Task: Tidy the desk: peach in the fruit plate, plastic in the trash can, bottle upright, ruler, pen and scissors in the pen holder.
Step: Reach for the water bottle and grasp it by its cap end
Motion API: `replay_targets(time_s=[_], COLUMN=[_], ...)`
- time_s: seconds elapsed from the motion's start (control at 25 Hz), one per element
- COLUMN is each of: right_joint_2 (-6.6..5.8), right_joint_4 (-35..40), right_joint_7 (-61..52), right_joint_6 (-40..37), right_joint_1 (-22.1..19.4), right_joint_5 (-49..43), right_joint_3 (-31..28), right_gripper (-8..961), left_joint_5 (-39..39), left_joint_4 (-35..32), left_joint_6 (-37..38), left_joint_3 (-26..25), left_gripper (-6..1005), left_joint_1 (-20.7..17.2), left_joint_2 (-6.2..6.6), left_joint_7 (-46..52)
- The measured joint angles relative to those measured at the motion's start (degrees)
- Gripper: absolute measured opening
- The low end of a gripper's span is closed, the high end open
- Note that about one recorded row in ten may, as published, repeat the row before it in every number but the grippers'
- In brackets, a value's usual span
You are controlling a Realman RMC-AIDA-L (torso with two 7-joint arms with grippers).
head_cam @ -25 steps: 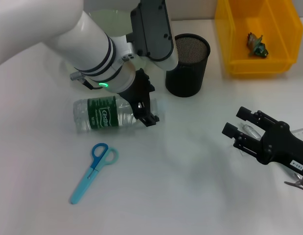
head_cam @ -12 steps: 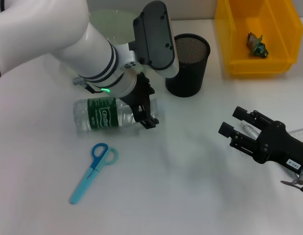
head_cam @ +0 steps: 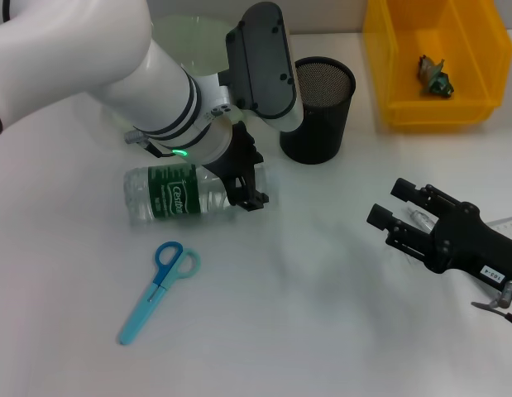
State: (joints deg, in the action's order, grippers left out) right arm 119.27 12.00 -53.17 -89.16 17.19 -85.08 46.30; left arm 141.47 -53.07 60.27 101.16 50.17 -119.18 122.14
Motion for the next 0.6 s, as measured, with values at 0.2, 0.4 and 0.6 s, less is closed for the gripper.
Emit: replay_targets(time_s=[0.2, 0.4, 0.6], right_joint_2=[0.00, 0.00, 0.00], right_joint_4=[-0.1, -0.1, -0.1], right_joint_7=[0.0, 0.0, 0.0], right_joint_6=[0.1, 0.1, 0.3], right_joint_1=[0.1, 0.3, 0.4], right_joint_5=[0.0, 0.1, 0.2], right_joint_3=[0.0, -0.2, -0.3], right_gripper=[721, 722, 722], left_joint_5=[-0.1, 0.1, 0.2], left_joint_4=[0.1, 1.0, 2.2], left_joint_6=[-0.4, -1.5, -2.3], left_joint_3=[0.1, 0.3, 0.7], left_gripper=[628, 571, 570], left_joint_1=[0.0, 0.2, 0.8], left_joint_2=[0.00, 0.00, 0.00], left_joint_7=[0.0, -0.1, 0.0])
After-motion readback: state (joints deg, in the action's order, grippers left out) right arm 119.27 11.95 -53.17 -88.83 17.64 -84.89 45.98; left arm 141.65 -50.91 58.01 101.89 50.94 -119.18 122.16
